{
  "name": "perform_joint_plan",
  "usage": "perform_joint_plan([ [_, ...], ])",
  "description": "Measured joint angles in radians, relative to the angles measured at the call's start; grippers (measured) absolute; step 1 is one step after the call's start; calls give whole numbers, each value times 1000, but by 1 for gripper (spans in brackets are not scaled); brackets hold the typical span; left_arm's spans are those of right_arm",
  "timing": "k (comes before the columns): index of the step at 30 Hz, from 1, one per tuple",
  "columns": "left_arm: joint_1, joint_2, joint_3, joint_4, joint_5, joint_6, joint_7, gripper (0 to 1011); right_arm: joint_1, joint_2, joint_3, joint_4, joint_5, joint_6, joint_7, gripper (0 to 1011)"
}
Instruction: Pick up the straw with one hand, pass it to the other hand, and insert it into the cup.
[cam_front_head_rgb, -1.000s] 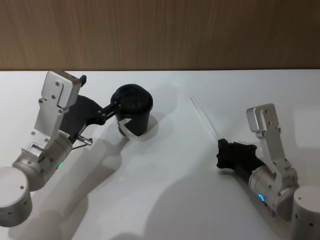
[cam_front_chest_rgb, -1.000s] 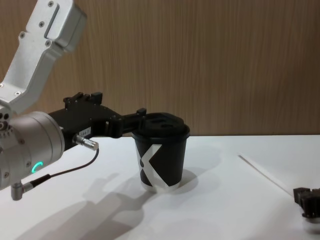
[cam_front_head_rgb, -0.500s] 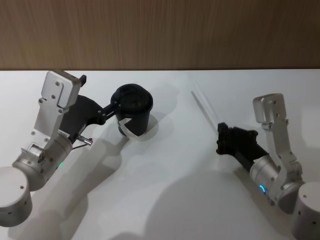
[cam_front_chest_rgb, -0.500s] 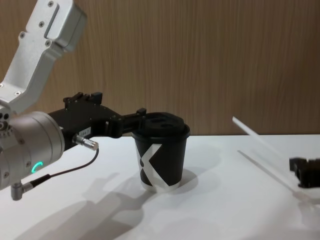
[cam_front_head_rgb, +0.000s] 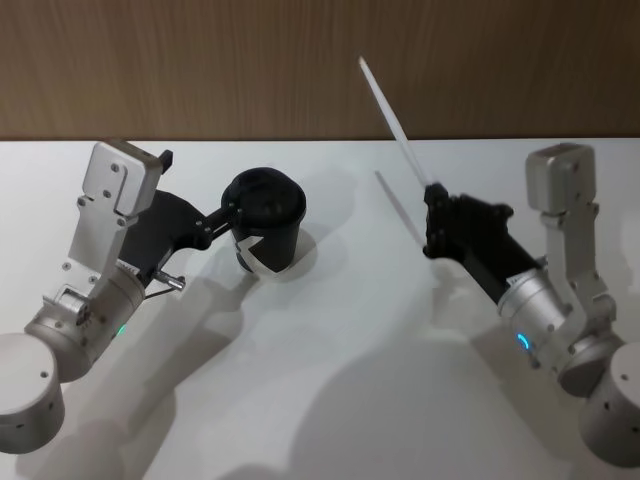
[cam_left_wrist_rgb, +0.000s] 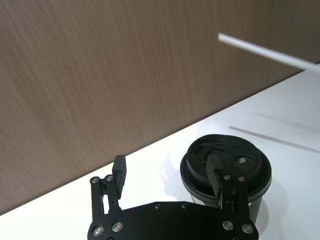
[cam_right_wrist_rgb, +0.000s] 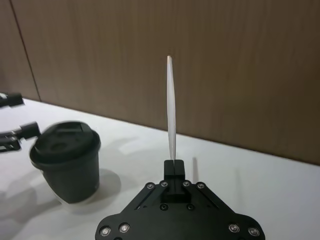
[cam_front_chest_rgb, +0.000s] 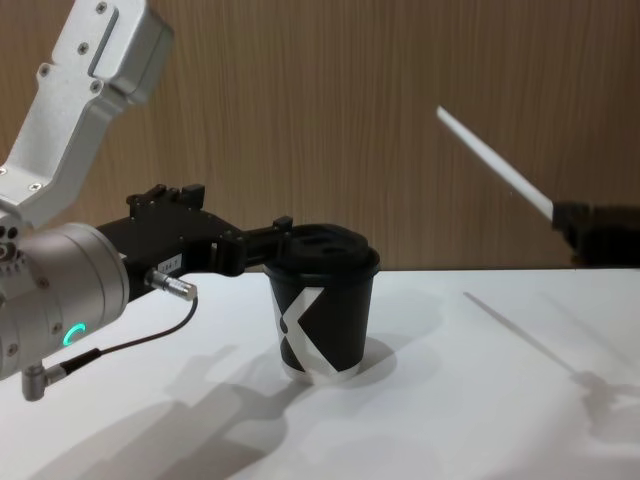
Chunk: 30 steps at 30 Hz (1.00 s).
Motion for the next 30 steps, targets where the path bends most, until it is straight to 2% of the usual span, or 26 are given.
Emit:
perform_joint_plan([
  [8, 0, 0, 0, 0, 0, 0, 0, 1003, 35, -4, -11, -8, 40, -95, 74, 0],
  [16, 0, 0, 0, 0, 0, 0, 0, 1003, 64, -7, -26, -3, 89, -159, 144, 0],
  [21, 0, 0, 0, 0, 0, 0, 0, 1003, 88, -9, -39, 14, 149, -203, 218, 0],
  [22, 0, 0, 0, 0, 0, 0, 0, 1003, 88, -9, -39, 14, 149, -203, 218, 0],
  [26, 0, 0, 0, 0, 0, 0, 0, 1002, 113, -10, -52, 40, 205, -231, 287, 0],
  [30, 0, 0, 0, 0, 0, 0, 0, 1003, 130, -9, -59, 58, 238, -244, 331, 0],
])
